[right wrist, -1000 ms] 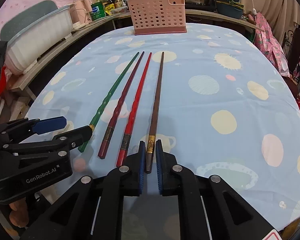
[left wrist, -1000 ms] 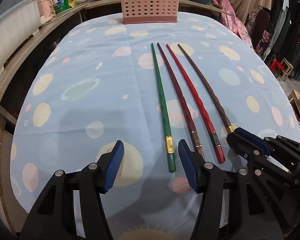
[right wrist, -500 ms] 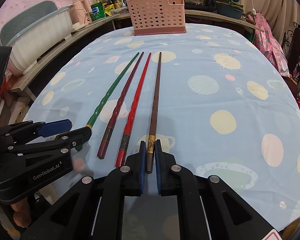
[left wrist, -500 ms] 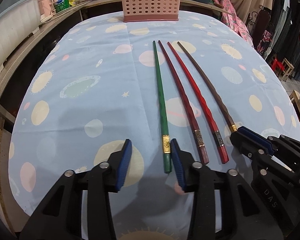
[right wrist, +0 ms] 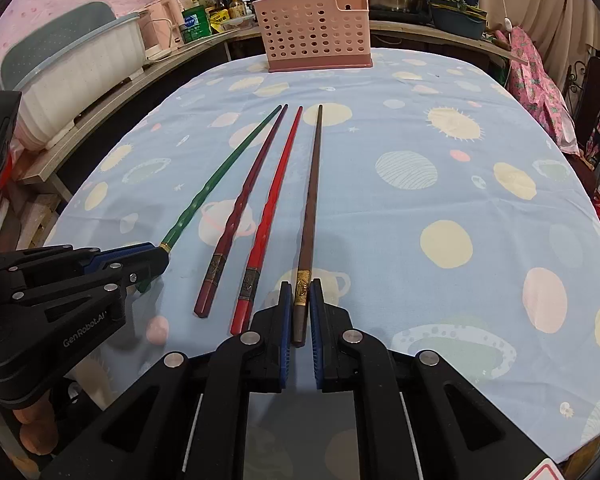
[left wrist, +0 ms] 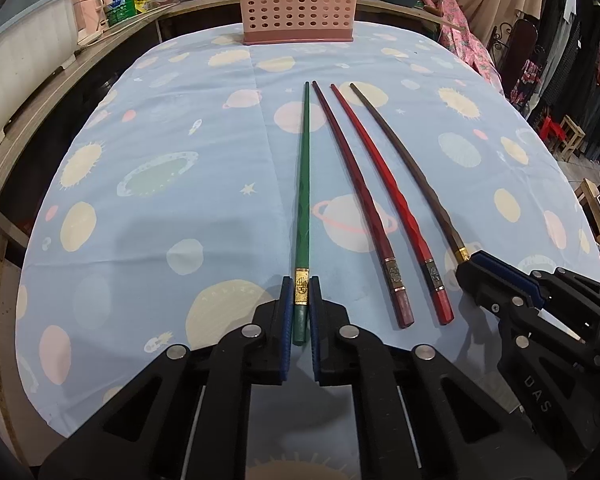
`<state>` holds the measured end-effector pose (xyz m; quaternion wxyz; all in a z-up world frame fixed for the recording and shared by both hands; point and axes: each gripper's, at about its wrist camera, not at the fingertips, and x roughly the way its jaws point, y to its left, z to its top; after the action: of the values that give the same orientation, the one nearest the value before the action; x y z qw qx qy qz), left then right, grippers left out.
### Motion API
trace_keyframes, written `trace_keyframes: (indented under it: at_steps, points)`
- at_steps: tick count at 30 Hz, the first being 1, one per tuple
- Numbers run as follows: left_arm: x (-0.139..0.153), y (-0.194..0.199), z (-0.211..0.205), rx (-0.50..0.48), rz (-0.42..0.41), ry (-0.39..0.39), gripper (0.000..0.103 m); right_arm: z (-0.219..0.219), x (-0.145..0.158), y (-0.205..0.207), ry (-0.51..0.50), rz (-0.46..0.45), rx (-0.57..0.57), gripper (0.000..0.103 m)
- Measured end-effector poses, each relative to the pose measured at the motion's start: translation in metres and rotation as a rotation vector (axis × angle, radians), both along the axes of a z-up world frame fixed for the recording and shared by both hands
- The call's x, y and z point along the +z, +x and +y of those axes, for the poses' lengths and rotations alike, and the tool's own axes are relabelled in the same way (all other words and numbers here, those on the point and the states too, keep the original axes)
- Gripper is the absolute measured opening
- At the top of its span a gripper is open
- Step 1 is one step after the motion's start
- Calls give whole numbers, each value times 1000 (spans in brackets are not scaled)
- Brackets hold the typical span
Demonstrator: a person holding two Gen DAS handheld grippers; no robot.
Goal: Organize utensils
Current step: 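Close right tool on the brown chopstick while left tool grasps the green chopstick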
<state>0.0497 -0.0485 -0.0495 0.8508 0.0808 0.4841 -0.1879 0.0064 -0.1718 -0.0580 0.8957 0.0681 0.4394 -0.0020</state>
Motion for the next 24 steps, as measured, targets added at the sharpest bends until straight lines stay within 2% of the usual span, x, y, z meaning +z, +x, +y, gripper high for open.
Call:
trace_keyframes:
  at_steps: [9, 15, 20, 24]
  points:
    - [3, 1, 1, 5, 14, -13, 7, -3, 4, 1, 21, 1, -3, 7]
    - [20, 3, 5, 19, -6, -37, 7, -6, 17, 0, 30, -30, -5, 7]
    - [40, 8, 11, 37, -25, -77, 7, -10, 37, 1, 36, -76, -9, 7]
    - [63, 16, 16, 56, -48, -126, 7, -18, 64, 6, 41, -135, -17, 7]
